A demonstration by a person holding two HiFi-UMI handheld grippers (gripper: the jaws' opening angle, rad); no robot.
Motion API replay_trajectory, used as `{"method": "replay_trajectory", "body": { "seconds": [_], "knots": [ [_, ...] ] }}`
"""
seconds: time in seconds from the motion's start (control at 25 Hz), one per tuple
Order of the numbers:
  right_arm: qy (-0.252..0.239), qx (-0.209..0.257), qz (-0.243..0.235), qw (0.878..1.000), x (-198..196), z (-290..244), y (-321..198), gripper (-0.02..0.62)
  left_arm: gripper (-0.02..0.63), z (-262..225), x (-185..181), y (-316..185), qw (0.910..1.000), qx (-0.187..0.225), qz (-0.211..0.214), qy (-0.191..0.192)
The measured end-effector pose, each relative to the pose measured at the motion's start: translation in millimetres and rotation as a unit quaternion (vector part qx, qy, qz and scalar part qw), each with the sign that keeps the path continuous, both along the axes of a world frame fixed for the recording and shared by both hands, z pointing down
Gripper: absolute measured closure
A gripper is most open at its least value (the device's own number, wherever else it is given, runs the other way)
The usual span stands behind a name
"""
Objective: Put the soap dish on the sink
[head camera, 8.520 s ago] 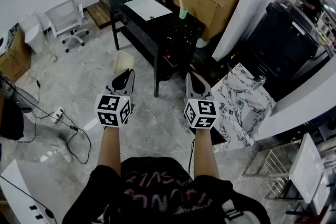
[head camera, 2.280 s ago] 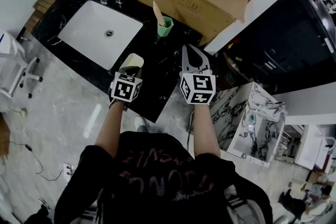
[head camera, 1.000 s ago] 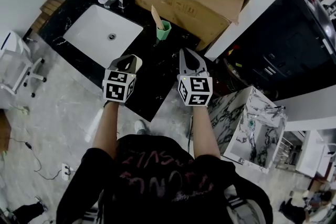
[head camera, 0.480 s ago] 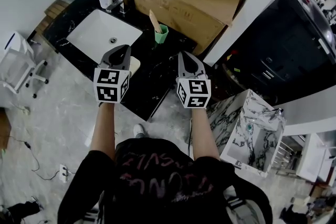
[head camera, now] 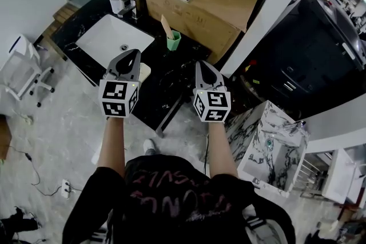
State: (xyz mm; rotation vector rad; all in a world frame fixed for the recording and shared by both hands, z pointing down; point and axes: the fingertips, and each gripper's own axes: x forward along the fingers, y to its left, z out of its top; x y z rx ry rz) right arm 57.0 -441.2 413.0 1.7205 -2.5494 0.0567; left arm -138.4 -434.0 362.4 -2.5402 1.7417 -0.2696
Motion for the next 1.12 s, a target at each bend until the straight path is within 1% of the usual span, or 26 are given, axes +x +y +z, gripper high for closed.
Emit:
{"method": "replay_trajectory", "body": {
  "seconds": [0.16,0.56,0.72,1.12],
  "knots": [
    [0.002,0.006,-0.002,1.0,4,-4,9,0.584,0.591,-1,0,11,0.9999,0.004,-0.013,0.002],
    [0.007,0.016,-0.002,1.0,18,-12,29,0.583,0.591,0,3,40,0.9995,0.008,-0.03,0.007],
    [0.017,0.018,0.001,1.0,23,-14,39,0.583,0.591,3,4,51,0.9994,0.002,-0.032,0.014],
    [0.032,0.028,0.0,0.999,30,-18,56,0.583,0.591,2,7,76,0.9991,0.003,-0.042,0.006]
  ]
}}
